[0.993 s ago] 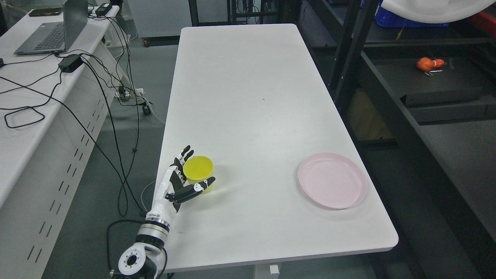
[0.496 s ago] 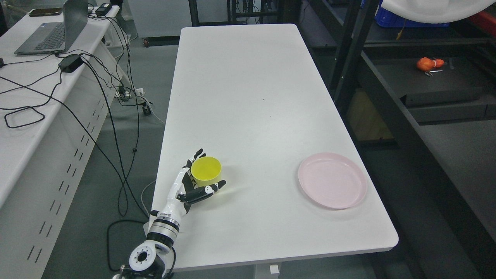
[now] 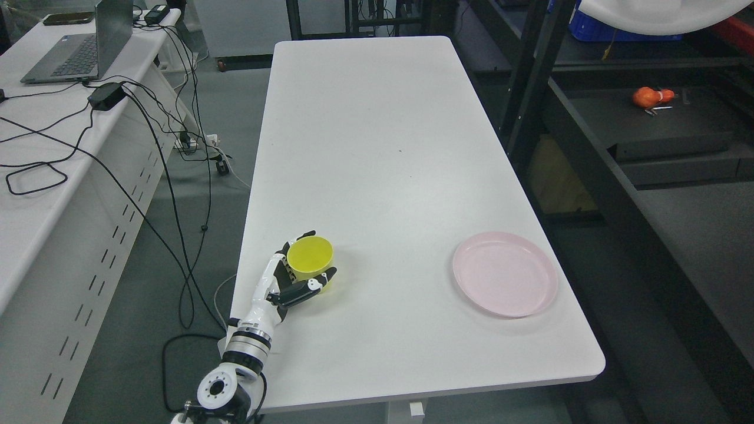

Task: Place yellow IKEA cup on middle right shelf
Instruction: 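Close the left hand around the yellow cup and lift it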

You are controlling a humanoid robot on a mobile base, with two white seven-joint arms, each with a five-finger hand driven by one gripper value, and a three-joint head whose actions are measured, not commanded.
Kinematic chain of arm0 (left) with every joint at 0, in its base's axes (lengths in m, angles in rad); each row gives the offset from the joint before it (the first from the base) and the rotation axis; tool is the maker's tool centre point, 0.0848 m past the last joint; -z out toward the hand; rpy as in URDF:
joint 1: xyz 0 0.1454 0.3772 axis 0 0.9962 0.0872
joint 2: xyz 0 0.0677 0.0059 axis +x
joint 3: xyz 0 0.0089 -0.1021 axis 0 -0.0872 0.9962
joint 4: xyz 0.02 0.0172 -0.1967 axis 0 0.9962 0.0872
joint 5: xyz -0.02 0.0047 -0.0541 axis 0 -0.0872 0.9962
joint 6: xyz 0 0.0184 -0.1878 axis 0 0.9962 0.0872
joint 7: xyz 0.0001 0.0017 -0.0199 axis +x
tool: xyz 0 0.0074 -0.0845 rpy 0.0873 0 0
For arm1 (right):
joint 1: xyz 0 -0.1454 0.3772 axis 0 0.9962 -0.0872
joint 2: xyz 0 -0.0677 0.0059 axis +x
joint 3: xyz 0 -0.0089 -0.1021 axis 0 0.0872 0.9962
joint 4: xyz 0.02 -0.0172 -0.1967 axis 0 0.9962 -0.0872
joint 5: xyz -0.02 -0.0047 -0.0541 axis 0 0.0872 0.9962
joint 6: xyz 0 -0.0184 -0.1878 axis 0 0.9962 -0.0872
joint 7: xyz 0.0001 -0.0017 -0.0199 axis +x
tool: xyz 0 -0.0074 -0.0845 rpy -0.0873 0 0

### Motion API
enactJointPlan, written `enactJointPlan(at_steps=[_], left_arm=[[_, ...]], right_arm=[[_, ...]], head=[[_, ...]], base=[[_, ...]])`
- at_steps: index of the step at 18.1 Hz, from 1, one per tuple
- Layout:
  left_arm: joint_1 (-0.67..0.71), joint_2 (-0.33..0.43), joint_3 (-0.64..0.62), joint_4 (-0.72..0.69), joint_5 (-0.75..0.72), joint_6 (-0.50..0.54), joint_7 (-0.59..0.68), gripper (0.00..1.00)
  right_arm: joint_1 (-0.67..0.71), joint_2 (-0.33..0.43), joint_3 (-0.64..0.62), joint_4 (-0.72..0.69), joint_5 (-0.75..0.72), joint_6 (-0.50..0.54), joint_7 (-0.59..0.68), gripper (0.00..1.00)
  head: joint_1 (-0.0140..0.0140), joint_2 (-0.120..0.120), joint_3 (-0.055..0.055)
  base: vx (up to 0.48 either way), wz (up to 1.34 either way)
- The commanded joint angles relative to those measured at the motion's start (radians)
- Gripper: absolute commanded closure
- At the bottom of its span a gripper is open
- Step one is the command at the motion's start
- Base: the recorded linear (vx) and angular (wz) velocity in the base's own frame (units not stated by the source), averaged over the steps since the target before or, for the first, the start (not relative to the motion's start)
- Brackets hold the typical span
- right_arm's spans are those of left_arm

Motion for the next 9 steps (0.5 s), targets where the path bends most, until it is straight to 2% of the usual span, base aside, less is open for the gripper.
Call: enactJointPlan(at_steps=[1,2,4,9], left_arm=[[0.015,0.017,0.065,0.061,0.008,-0.097,0.004,0.93],[0.019,0.017,0.075,0.058,0.010,-0.129,0.004,1.00],[0.034,0.017,0.078,0.018,0.010,-0.192,0.004,1.00],[0.101,0.017,0.085,-0.220,0.022,-0.213,0.004,1.00]], right_arm=[[0.014,-0.017,0.017,0.000,-0.025,0.000,-0.001,0.01],[0.014,-0.017,0.017,0.000,-0.025,0.000,-0.001,0.01],[0.014,-0.017,0.017,0.000,-0.025,0.000,-0.001,0.01],[0.014,-0.017,0.017,0.000,-0.025,0.000,-0.001,0.01]], head=[[0.0000,0.000,0.000],[0.0000,0.000,0.000],[0.0000,0.000,0.000],[0.0000,0.000,0.000]], base=[[0.000,0.00],[0.014,0.00],[0.007,0.00],[0.000,0.00]])
